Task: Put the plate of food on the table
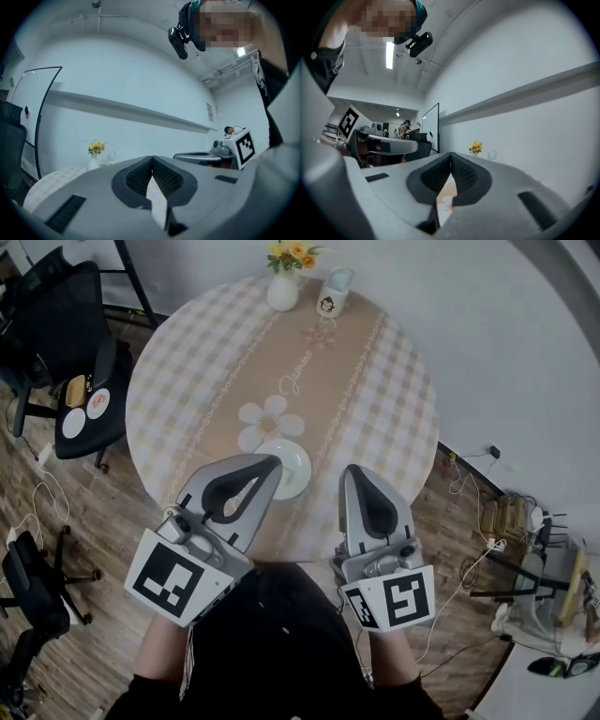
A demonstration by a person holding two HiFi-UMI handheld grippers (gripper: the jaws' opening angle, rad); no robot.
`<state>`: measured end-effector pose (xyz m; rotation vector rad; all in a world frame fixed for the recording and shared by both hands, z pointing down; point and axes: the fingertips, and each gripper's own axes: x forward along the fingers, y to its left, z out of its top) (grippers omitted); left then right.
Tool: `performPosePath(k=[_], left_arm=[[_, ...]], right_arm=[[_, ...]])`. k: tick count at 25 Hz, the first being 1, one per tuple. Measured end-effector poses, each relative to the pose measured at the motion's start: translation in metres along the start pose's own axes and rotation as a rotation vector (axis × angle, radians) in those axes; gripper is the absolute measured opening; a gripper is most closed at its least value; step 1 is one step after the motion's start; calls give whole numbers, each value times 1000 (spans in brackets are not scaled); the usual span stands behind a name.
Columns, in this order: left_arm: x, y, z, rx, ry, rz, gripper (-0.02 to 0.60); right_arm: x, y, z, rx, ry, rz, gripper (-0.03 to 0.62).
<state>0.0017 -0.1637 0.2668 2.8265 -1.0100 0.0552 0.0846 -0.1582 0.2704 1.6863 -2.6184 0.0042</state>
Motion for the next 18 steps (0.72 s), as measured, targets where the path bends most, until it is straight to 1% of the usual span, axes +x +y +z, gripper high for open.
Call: performPosePath(k=[18], left_arm=[[-1, -2, 1, -3, 0, -5, 3]], right_arm=[[-1, 3, -1, -11, 18, 9, 0]])
